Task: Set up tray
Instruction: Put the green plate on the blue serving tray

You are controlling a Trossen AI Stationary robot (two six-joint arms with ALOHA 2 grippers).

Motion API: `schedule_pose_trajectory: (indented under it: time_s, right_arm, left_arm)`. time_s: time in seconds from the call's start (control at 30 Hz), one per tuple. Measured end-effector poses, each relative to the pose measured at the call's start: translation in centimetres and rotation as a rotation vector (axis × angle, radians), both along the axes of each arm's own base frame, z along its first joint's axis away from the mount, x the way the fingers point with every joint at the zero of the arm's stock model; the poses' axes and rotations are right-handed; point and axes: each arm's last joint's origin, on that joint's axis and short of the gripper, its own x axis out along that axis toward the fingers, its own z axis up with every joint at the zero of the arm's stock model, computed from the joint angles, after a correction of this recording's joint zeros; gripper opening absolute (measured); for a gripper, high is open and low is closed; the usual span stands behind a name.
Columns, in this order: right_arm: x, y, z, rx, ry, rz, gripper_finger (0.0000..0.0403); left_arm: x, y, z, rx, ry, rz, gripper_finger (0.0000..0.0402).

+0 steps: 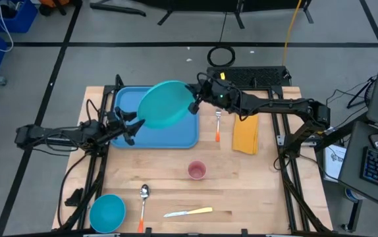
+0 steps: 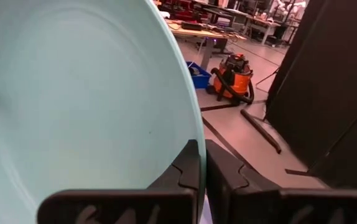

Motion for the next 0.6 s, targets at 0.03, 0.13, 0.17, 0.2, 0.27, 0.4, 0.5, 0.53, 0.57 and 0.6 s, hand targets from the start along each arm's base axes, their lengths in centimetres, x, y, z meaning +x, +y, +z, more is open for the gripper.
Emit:
schedule_pose_trajectory:
  time_s: [0.03, 0.13, 0.17, 0.2, 0.27, 0.4, 0.5, 0.53, 0.57, 0.6]
  right_arm:
    - [0.00, 0.00, 0.00, -0.001, 0.001, 0.000, 0.0000]
    - [-0.01, 0.00, -0.05, -0.001, 0.006, -0.002, 0.0000]
    - [-0.01, 0.00, -0.06, 0.000, 0.007, -0.001, 0.0000]
    - [-0.01, 0.00, -0.06, 0.000, 0.007, -0.001, 0.0000]
    - [-0.01, 0.00, -0.02, -0.001, 0.003, -0.002, 0.0000]
    - [-0.07, -0.04, 0.01, -0.003, 0.006, -0.011, 0.0000]
    - [-0.06, 0.07, 0.03, -0.003, 0.006, -0.009, 0.0000]
    - [-0.04, 0.17, 0.00, -0.001, 0.009, -0.006, 0.0000]
    - [-0.01, 0.22, -0.08, 0.002, 0.014, -0.002, 0.0001]
    - [0.02, 0.32, -0.12, 0.003, 0.017, 0.005, 0.0004]
  left_arm:
    - [0.00, 0.02, 0.00, -0.001, 0.001, 0.007, 0.0227]
    - [0.01, 0.02, 0.04, -0.001, -0.004, 0.008, 0.0212]
    - [0.01, 0.02, 0.03, -0.001, -0.004, 0.007, 0.0200]
    - [0.00, 0.01, 0.09, -0.001, -0.010, 0.005, 0.0186]
    - [-0.01, 0.02, 0.12, -0.001, -0.014, 0.006, 0.0151]
    - [-0.11, 0.26, 0.04, -0.028, -0.014, 0.087, 0.0077]
    - [-0.20, 0.46, -0.23, -0.064, -0.003, 0.165, 0.0047]
    - [-0.21, 0.47, -0.33, -0.071, 0.004, 0.174, 0.0047]
    - [-0.21, 0.49, -0.43, -0.078, 0.011, 0.184, 0.0046]
    - [-0.22, 0.51, -0.51, -0.083, 0.016, 0.193, 0.0046]
